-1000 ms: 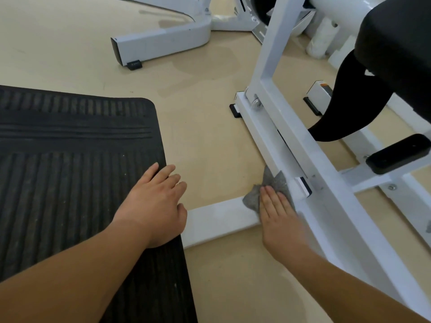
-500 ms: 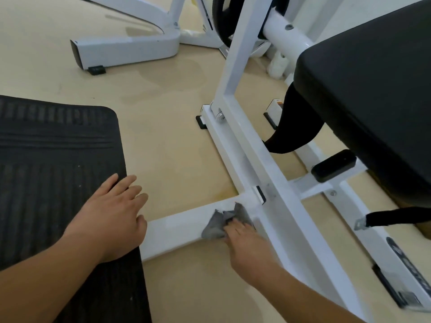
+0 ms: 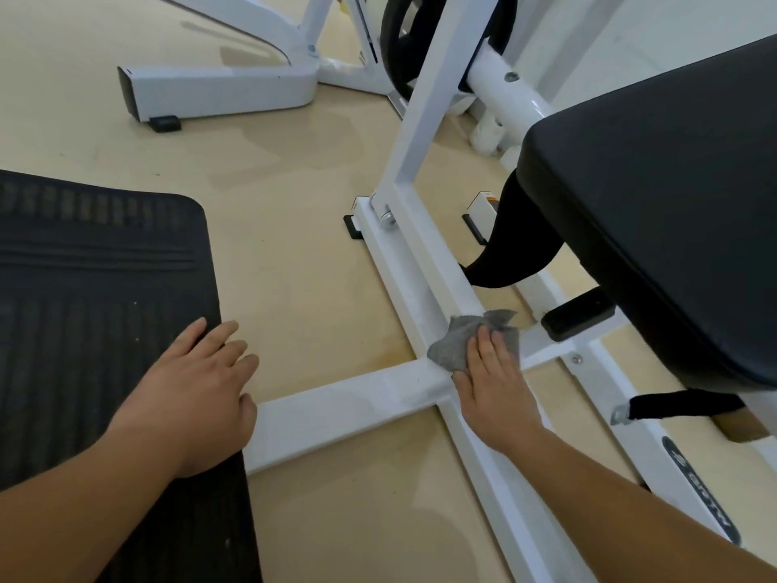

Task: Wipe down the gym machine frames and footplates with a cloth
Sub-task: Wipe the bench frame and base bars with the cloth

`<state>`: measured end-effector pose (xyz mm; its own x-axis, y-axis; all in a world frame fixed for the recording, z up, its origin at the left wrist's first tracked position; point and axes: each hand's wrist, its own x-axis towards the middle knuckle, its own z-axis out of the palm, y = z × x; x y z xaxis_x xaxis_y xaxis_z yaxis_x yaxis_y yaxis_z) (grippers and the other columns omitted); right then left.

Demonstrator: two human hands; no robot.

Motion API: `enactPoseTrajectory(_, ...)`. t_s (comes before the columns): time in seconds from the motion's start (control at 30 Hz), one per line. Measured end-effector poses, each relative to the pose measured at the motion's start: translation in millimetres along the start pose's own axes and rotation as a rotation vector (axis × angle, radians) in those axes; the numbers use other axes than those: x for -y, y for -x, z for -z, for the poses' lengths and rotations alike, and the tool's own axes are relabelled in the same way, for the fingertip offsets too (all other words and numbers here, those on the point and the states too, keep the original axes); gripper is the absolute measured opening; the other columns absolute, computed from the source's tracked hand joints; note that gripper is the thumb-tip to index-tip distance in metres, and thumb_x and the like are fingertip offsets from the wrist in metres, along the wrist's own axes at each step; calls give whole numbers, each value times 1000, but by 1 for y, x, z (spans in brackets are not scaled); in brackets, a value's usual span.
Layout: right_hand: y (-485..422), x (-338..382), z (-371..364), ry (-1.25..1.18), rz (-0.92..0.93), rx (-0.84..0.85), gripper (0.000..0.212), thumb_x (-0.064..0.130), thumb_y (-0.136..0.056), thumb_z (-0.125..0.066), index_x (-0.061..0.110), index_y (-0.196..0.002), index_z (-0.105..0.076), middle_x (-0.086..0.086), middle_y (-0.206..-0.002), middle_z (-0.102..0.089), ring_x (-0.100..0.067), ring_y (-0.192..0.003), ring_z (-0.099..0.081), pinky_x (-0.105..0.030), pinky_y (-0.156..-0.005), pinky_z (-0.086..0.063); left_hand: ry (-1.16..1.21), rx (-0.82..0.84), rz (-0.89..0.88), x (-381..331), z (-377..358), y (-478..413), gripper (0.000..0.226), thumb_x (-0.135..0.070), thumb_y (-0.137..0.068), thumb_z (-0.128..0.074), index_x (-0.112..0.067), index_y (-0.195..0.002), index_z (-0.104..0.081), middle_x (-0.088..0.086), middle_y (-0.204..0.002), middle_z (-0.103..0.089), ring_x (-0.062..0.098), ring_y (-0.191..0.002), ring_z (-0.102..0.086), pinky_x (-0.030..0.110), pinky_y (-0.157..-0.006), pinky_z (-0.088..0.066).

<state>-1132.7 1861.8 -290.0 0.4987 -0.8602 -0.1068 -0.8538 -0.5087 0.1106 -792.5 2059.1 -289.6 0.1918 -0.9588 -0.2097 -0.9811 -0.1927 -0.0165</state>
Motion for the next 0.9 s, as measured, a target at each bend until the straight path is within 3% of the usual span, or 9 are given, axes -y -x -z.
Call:
enactPoseTrajectory(0.07,-10,-3,-7,23,-20,-22,81,54,-95,10,10,-162,2,-9,-171,10,-19,-156,15,-35,-122,17,-2,-6,-3,2,-2,1,72,-49,-91,-23,-23,-153,-47,1,-162,-39,20,-157,-12,45,-126,6)
enactPoseTrajectory(0.13,-23,-5,-6,-5,-59,-23,83,55,-93,14,10,-162,4,-10,-171,8,-20,-157,13,-35,-123,17,-9,5,-15,1,0,1,71,-48,-92,-22,-23,-156,-41,2,-164,-35,21,-158,-8,45,-126,7)
enactPoseTrajectory(0.4,-78,4,-3,-19,-68,-73,82,54,-97,0,6,-163,-7,-14,-171,-6,-27,-158,1,-41,-127,9,-19,25,15,-3,5,2,69,-48,-98,-19,-24,-162,-22,1,-170,-15,20,-158,8,46,-127,9)
enactPoseTrajectory(0.63,-25,-10,-21,-87,-55,-128,76,52,-103,-7,5,-163,-12,-15,-170,-14,-29,-158,-8,-46,-129,-6,-50,166,43,-8,13,-2,74,-66,-98,-14,-35,-163,-1,-2,-172,4,20,-156,19,47,-125,17)
enactPoseTrajectory(0.9,-42,-18,-14,-102,10,-46,83,58,-98,-3,8,-163,-1,-13,-172,-1,-27,-158,4,-47,-128,1,-33,162,118,-18,19,-3,84,-75,-93,-5,-31,-164,-9,-5,-172,-3,15,-157,14,46,-126,12)
